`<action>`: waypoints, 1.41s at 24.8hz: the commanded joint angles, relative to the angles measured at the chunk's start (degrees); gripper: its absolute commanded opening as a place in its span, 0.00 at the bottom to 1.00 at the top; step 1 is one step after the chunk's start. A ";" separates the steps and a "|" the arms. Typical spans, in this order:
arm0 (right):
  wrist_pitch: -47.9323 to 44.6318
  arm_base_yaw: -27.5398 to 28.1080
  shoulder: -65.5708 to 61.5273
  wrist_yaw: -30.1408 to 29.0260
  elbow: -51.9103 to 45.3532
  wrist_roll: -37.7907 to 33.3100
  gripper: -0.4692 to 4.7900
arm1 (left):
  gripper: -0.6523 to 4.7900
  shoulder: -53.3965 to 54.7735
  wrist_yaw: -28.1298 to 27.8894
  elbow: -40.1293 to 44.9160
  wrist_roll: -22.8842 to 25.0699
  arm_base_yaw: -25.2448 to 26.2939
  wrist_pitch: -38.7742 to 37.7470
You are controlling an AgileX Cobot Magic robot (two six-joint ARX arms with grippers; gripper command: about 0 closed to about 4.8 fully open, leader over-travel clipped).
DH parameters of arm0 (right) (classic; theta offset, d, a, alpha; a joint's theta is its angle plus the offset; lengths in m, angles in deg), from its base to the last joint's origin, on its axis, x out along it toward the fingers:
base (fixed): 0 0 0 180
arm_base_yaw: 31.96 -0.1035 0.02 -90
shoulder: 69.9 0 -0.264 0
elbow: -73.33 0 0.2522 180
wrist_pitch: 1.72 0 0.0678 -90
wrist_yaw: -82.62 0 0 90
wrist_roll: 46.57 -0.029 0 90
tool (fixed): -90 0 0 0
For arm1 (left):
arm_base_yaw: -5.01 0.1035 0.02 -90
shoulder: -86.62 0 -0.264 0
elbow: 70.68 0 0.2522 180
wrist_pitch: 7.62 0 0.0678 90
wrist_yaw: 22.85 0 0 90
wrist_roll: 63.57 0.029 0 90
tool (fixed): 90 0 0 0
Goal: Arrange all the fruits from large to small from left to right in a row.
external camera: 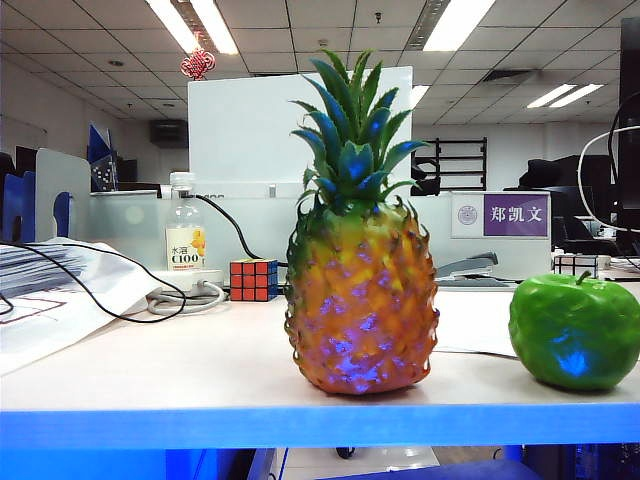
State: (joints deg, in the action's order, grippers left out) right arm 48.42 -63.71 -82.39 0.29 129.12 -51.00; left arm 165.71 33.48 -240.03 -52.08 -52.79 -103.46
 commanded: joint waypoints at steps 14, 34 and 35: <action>-17.94 0.02 -0.07 0.31 -0.50 7.98 0.08 | 0.11 -15.21 -17.46 0.11 1.90 -0.04 -0.37; -32.15 0.00 0.37 -1.64 -0.50 5.73 0.08 | 0.11 -22.36 -5.75 0.17 0.70 14.45 -0.37; -32.22 0.00 0.37 -1.66 -0.50 5.73 0.08 | 0.11 -22.86 -5.75 0.17 2.25 16.66 -0.37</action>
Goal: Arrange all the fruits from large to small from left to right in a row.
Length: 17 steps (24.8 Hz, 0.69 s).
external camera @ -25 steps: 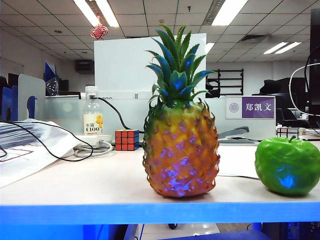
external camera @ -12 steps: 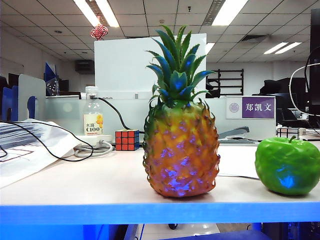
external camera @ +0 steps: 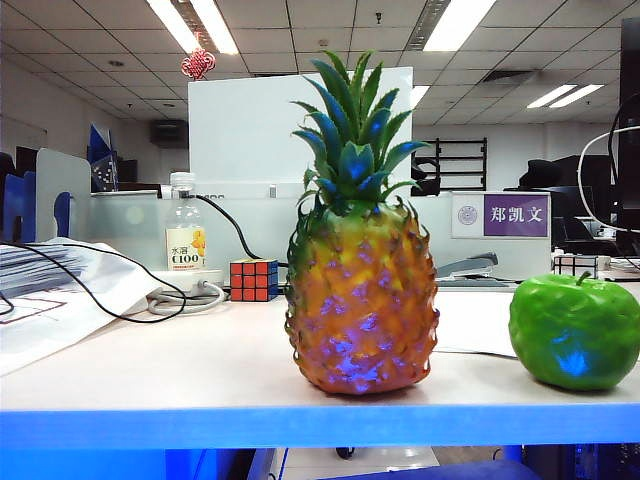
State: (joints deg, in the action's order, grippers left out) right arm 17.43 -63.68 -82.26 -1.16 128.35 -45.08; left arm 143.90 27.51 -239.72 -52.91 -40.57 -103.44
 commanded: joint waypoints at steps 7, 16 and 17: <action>-2.27 -0.09 0.24 -1.05 0.26 -0.20 0.08 | 0.11 -8.96 4.52 -0.15 7.06 18.73 -0.39; 0.46 0.00 0.28 -1.22 0.26 -0.20 0.08 | 0.11 -17.00 7.87 -0.09 7.13 30.75 -0.39; 2.16 0.00 0.28 -1.22 0.26 -0.20 0.09 | 0.11 -16.92 7.89 0.44 6.64 31.17 -0.39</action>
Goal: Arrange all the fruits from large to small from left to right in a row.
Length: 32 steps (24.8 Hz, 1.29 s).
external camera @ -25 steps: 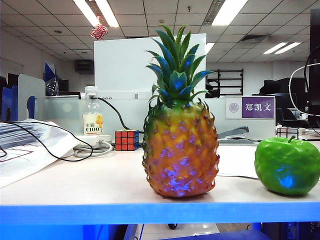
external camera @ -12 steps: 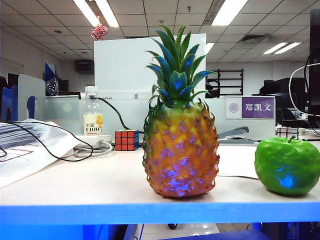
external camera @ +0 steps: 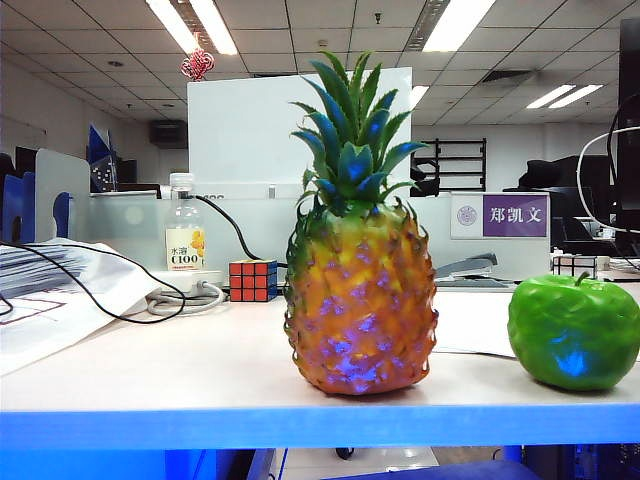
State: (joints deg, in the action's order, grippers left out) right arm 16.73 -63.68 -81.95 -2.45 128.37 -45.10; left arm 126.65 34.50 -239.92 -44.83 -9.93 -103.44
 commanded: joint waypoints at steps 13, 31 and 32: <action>5.27 0.04 -0.02 -0.02 0.24 0.28 0.09 | 0.11 0.26 15.82 32.76 -8.46 -1.77 1.79; -3.23 0.00 0.09 0.07 0.24 0.26 0.09 | 0.11 -27.87 25.07 111.49 -16.85 -1.73 50.05; -3.72 0.00 0.09 0.07 0.24 0.26 0.09 | 0.11 -31.74 23.52 115.23 -17.81 -1.73 50.73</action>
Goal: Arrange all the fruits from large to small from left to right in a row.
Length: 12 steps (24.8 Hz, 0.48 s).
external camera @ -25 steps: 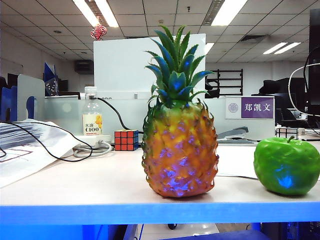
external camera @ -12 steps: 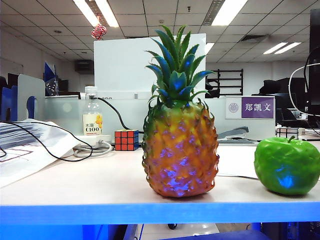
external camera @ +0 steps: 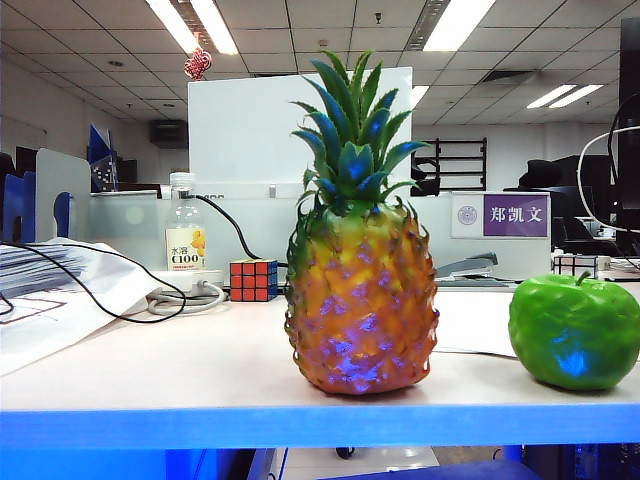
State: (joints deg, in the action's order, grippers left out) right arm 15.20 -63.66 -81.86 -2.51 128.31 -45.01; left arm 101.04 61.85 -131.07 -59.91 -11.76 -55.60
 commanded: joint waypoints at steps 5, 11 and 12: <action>-1.92 0.11 -0.26 0.31 0.22 0.33 0.09 | 0.11 -13.73 -3.26 15.61 -5.84 0.35 4.33; 5.03 0.13 -0.55 1.88 0.17 0.42 0.09 | 0.11 -13.70 -0.33 20.11 -7.41 0.44 11.17; 8.15 0.13 -0.61 4.26 0.15 0.42 0.09 | 0.11 -13.70 0.66 21.97 -10.97 0.44 12.20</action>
State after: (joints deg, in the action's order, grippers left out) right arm 20.97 -63.60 -82.36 -0.55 128.29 -44.73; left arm 87.29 61.47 -110.09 -67.32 -11.41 -45.65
